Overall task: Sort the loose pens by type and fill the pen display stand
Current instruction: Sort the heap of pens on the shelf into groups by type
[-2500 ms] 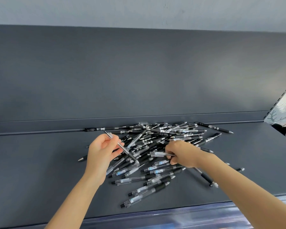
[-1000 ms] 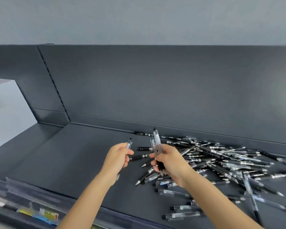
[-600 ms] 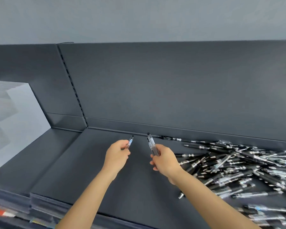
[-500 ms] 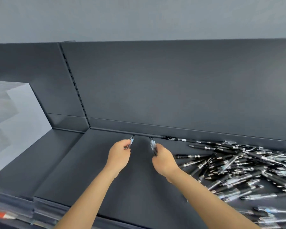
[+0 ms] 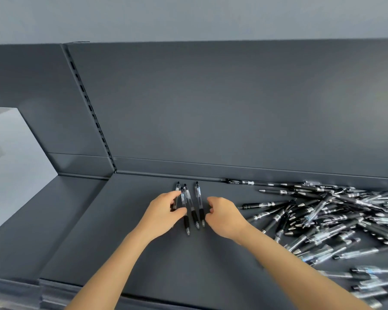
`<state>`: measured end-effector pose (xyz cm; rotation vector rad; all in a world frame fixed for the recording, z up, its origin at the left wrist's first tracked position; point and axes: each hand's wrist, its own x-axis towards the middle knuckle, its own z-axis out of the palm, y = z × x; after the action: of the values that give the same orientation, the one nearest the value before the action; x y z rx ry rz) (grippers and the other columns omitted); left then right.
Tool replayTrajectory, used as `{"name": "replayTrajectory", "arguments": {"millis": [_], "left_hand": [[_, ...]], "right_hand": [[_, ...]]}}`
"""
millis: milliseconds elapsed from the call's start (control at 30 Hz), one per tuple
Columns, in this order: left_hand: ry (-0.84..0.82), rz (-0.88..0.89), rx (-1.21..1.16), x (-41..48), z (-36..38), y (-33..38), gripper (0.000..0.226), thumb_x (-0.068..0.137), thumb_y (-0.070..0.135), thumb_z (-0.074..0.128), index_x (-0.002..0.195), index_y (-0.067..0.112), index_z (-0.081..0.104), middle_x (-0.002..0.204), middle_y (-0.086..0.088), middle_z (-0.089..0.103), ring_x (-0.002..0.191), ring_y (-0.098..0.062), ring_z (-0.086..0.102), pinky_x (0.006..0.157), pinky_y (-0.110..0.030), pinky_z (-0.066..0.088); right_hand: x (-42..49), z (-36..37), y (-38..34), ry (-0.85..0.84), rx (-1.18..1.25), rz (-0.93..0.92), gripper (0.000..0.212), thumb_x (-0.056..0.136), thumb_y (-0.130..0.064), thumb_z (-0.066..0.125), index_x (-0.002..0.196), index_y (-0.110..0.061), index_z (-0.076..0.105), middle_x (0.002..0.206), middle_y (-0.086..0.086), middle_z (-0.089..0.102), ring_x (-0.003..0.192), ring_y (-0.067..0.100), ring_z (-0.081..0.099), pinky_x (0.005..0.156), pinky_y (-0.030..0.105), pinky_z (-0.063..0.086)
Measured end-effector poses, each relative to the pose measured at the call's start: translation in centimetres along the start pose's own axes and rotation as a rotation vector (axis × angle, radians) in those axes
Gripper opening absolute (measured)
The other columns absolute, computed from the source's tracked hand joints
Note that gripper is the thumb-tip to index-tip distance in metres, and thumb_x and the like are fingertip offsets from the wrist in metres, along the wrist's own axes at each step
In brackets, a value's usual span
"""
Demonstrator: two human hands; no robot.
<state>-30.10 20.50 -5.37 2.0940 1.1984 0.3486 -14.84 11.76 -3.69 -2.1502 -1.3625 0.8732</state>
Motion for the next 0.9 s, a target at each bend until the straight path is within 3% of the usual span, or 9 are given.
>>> {"name": "replayTrajectory", "arguments": {"millis": [67, 133, 200, 267, 300, 467, 600, 733, 900], "left_hand": [[-0.03, 0.0, -0.017, -0.2, 0.4, 0.3, 0.067, 0.086, 0.033, 0.066, 0.145, 0.026, 0.037, 0.145, 0.005, 0.042, 0.129, -0.013, 0.045, 0.1, -0.025, 0.04], [-0.053, 0.011, -0.027, -0.2, 0.9, 0.8, 0.072, 0.081, 0.034, 0.071, 0.145, 0.027, 0.037, 0.145, 0.005, 0.041, 0.129, -0.013, 0.045, 0.103, -0.028, 0.039], [-0.064, 0.03, -0.02, -0.1, 1.5, 1.3, 0.073, 0.081, 0.033, 0.071, 0.144, 0.027, 0.037, 0.146, 0.005, 0.04, 0.13, -0.013, 0.044, 0.105, -0.03, 0.039], [-0.041, 0.045, 0.024, 0.1, 1.7, 1.6, 0.071, 0.083, 0.035, 0.069, 0.144, 0.025, 0.037, 0.147, 0.004, 0.039, 0.132, -0.013, 0.041, 0.107, -0.03, 0.037], [-0.018, 0.053, 0.056, 0.2, 1.7, 1.7, 0.07, 0.083, 0.037, 0.068, 0.144, 0.024, 0.037, 0.146, 0.005, 0.039, 0.133, -0.014, 0.039, 0.107, -0.03, 0.035], [0.033, 0.164, 0.17, -0.3, 2.4, 3.7, 0.065, 0.087, 0.041, 0.062, 0.144, 0.023, 0.037, 0.145, 0.008, 0.035, 0.135, -0.013, 0.03, 0.106, -0.028, 0.033], [-0.002, 0.298, 0.216, -0.7, 4.3, 6.4, 0.057, 0.092, 0.04, 0.057, 0.143, 0.024, 0.038, 0.145, 0.012, 0.032, 0.133, -0.008, 0.028, 0.105, -0.022, 0.03], [-0.034, 0.368, 0.255, 0.5, 6.3, 9.0, 0.049, 0.096, 0.037, 0.051, 0.141, 0.021, 0.042, 0.144, 0.01, 0.036, 0.134, -0.01, 0.03, 0.107, -0.023, 0.027], [-0.083, 0.367, 0.332, 3.7, 9.8, 12.0, 0.046, 0.1, 0.029, 0.043, 0.144, 0.015, 0.04, 0.149, 0.001, 0.035, 0.138, -0.017, 0.03, 0.108, -0.03, 0.03]], "right_hand": [[0.1, -0.3, 1.0, 0.043, 0.018, 0.027, 0.021, 0.079, 0.005, 0.034, 0.068, -0.011, 0.026, 0.069, 0.005, 0.034, 0.062, 0.032, 0.04, 0.057, 0.025, 0.027], [0.4, -0.2, 1.8, 0.048, 0.084, 0.043, 0.012, 0.08, 0.007, 0.031, 0.075, -0.002, 0.039, 0.083, 0.017, 0.052, 0.096, 0.044, 0.056, 0.067, 0.03, 0.044], [0.1, -0.4, 1.9, 0.019, 0.136, 0.024, 0.034, 0.085, 0.007, 0.032, 0.11, 0.002, 0.055, 0.115, 0.018, 0.059, 0.109, 0.036, 0.056, 0.089, 0.042, 0.052], [-0.5, -0.7, 2.1, -0.009, 0.16, 0.01, 0.05, 0.091, 0.004, 0.033, 0.139, -0.007, 0.042, 0.13, 0.01, 0.053, 0.112, 0.022, 0.056, 0.095, 0.039, 0.05], [-0.7, -1.0, 2.2, 0.0, 0.154, -0.007, 0.053, 0.092, 0.003, 0.034, 0.143, -0.01, 0.037, 0.133, 0.009, 0.051, 0.113, 0.02, 0.054, 0.096, 0.037, 0.049], [-2.0, -3.6, 4.0, 0.136, -0.017, -0.123, 0.048, 0.093, 0.001, 0.036, 0.138, -0.011, 0.045, 0.137, 0.005, 0.052, 0.124, 0.018, 0.05, 0.099, 0.021, 0.04], [-3.7, -6.5, 7.0, 0.252, -0.136, -0.165, 0.041, 0.093, -0.001, 0.039, 0.128, -0.011, 0.057, 0.129, 0.004, 0.058, 0.12, 0.016, 0.052, 0.091, 0.009, 0.032], [-5.8, -10.1, 11.2, 0.355, -0.285, -0.178, 0.04, 0.091, 0.003, 0.04, 0.124, -0.008, 0.061, 0.124, 0.007, 0.06, 0.116, 0.02, 0.054, 0.095, 0.018, 0.039], [-7.4, -13.2, 16.3, 0.366, -0.456, -0.149, 0.046, 0.09, 0.008, 0.042, 0.129, -0.011, 0.057, 0.13, 0.006, 0.056, 0.12, 0.025, 0.051, 0.098, 0.03, 0.045]]}}
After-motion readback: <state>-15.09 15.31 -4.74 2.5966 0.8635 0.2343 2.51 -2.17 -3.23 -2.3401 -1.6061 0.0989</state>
